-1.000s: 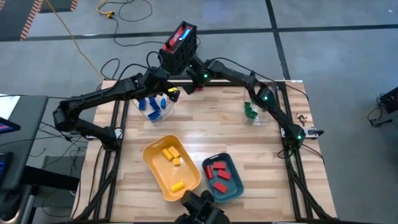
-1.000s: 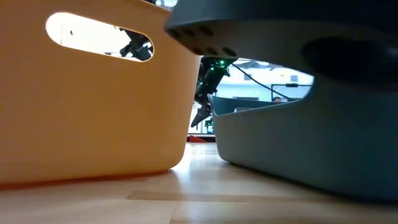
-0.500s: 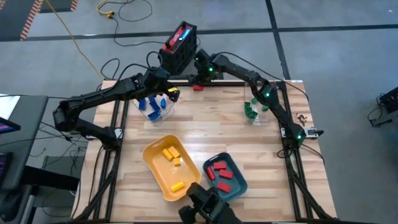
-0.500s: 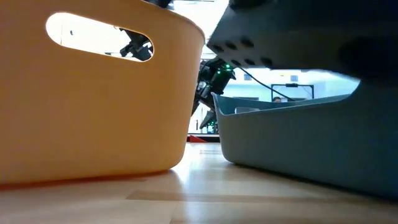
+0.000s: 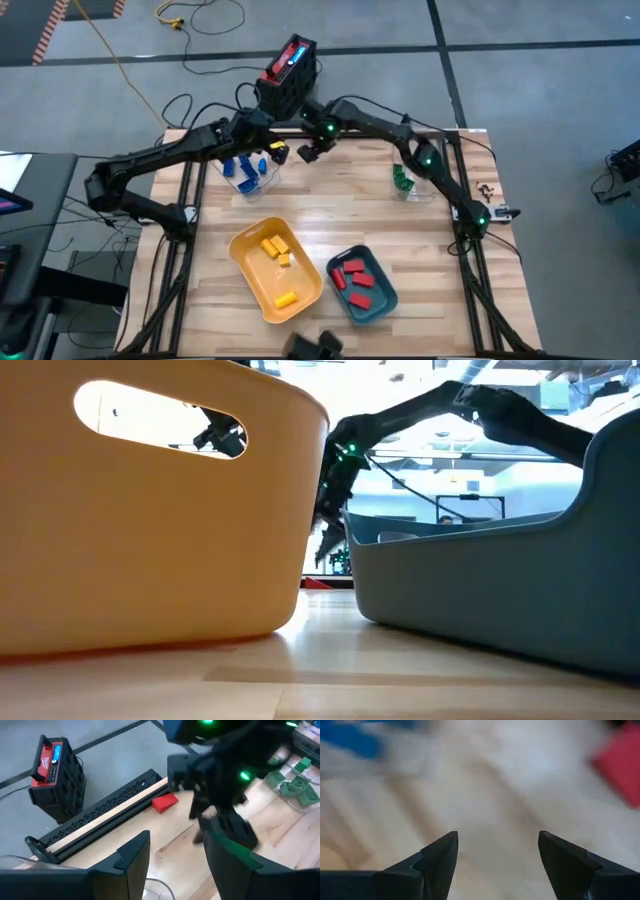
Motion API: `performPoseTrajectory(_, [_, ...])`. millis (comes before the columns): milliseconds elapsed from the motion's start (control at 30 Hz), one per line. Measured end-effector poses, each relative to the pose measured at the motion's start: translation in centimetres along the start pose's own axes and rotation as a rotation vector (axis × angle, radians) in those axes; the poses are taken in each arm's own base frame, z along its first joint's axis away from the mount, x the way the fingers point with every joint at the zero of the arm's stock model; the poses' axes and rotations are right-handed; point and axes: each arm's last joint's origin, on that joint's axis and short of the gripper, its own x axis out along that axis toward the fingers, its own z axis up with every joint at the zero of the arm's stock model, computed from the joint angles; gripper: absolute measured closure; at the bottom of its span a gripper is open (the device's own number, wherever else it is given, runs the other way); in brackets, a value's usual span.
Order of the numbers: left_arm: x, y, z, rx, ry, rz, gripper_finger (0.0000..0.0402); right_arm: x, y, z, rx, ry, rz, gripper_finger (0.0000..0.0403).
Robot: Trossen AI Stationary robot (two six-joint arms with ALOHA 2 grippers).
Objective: Sort blocks
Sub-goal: Put the red block into the blue bin
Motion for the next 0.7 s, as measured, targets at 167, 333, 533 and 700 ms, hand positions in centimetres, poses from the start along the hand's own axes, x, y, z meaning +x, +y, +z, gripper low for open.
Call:
performPoseTrajectory(167, [-0.9,0.3,0.2,0.008,-0.011,-0.011,0.0221,-0.3,6.6,-0.5,-0.145,-0.114,0.122,0.0113])
performPoseTrajectory(333, [-3.4,1.1,0.5,-0.002,-0.061,0.018,0.0221,1.3,6.8,0.3,-0.035,-0.213,0.079,0.0113])
performPoseTrajectory(533, [-5.5,1.7,0.6,0.009,-0.095,0.008,0.0221,0.2,4.7,1.0,0.014,-0.292,-0.099,0.0126])
performPoseTrajectory(700, [-5.4,1.8,0.5,0.027,-0.091,0.023,0.0221,-1.1,0.5,2.4,0.148,-0.322,-0.141,0.0144])
